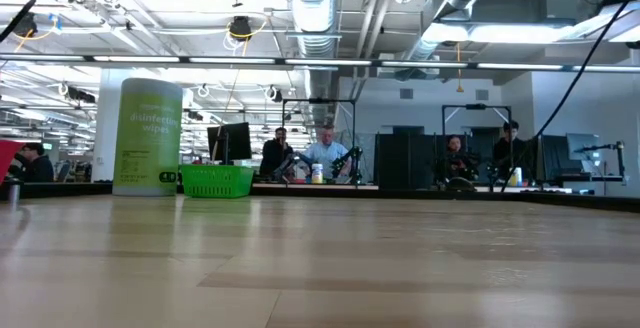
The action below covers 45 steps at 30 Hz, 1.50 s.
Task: Pick & Place Travel size toiletries
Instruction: Put the cotton pack into the right red bin
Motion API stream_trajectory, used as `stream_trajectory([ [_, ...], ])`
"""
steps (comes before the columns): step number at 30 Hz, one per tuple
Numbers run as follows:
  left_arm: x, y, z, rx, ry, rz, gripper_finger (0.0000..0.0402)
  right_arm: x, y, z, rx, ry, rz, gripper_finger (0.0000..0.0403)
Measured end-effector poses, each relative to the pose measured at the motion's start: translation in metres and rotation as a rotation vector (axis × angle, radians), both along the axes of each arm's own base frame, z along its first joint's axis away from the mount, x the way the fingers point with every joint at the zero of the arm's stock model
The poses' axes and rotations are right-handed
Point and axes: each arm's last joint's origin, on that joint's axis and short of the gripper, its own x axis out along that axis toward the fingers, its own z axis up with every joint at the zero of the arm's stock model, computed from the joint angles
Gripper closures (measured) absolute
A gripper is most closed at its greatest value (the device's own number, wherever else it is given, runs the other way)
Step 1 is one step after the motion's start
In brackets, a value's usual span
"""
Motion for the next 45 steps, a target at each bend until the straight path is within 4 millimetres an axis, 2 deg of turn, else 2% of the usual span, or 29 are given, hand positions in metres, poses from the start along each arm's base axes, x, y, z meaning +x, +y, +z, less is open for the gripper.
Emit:
stream_trajectory([
  [10, 0.000, 0.000, 0.000, 0.002, 0.001, -0.001, 0.0395, 0.000, 0.000, 0.000, 0.000, 0.001, 0.002, 0.0381],
  [21, -0.001, -0.003, 0.000, 0.004, 0.000, -0.017, 0.0401, -0.001, -0.001, 0.000, 0.082, 0.004, -0.004, 0.0340],
  [31, -0.007, -0.019, 0.000, 0.007, 0.003, -0.068, 0.0401, -0.017, -0.014, 0.008, 0.161, -0.007, -0.013, 0.0247],
  [34, -0.008, -0.023, -0.003, 0.038, 0.035, -0.051, 0.0401, -0.023, -0.019, 0.012, 0.260, -0.023, -0.013, 0.0220],
  [38, -0.009, -0.026, -0.011, 0.103, 0.126, 0.014, 0.0401, -0.030, -0.029, 0.013, 0.508, -0.005, -0.042, 0.0198],
  [45, -0.013, -0.028, -0.019, 0.318, 0.254, 0.202, 0.0401, -0.037, -0.038, -0.004, 0.860, 0.211, -0.084, 0.0199],
])
